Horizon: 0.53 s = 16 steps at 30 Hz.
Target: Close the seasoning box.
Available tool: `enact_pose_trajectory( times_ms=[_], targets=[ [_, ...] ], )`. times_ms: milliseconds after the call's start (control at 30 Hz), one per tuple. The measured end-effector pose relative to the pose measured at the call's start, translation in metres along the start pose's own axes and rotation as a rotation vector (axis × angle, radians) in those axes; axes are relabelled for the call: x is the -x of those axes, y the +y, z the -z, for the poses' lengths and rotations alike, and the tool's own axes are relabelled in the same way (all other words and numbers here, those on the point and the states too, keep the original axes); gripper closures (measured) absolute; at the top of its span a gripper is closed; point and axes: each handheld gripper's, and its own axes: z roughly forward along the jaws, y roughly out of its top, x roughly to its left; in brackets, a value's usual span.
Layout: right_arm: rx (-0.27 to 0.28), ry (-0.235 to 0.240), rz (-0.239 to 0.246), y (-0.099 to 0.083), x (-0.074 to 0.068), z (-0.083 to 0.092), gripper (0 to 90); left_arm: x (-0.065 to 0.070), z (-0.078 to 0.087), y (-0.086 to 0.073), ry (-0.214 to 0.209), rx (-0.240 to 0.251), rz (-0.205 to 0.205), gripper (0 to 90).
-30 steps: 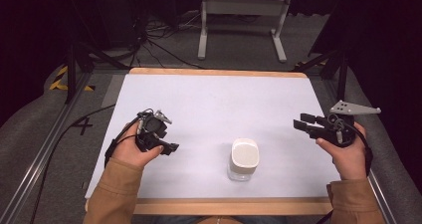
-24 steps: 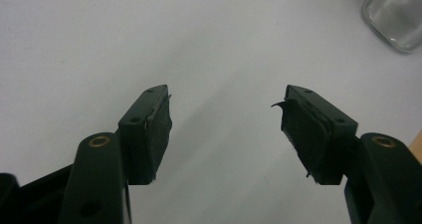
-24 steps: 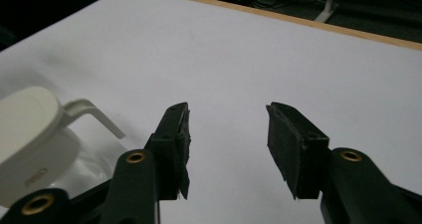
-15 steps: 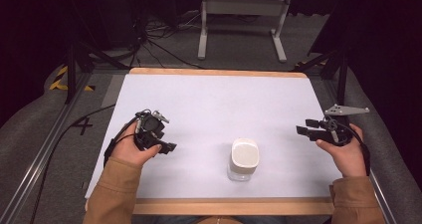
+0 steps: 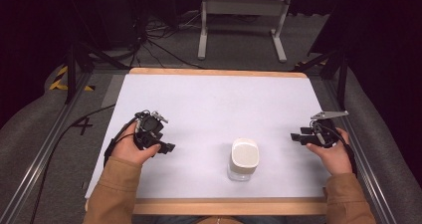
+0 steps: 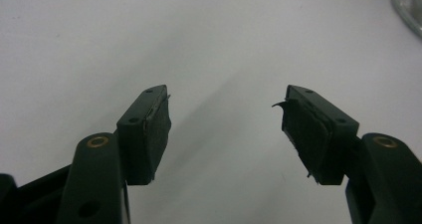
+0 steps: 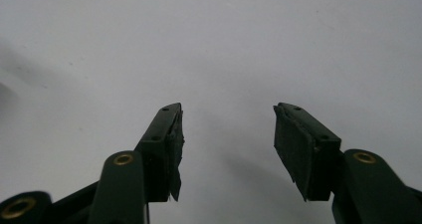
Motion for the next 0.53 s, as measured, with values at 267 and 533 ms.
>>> enact_pose_trajectory(
  times_ms=[267,533],
  targets=[
    [-0.047,-0.01,0.006,-0.009,-0.004,-0.015,46.4,-0.005,-0.003,-0.002,-0.004,-0.01,0.016,36.3],
    [-0.039,-0.022,0.034,-0.007,-0.01,-0.02,45.7,-0.004,-0.003,-0.002,-0.001,0.0,0.01,36.6]
  ],
)
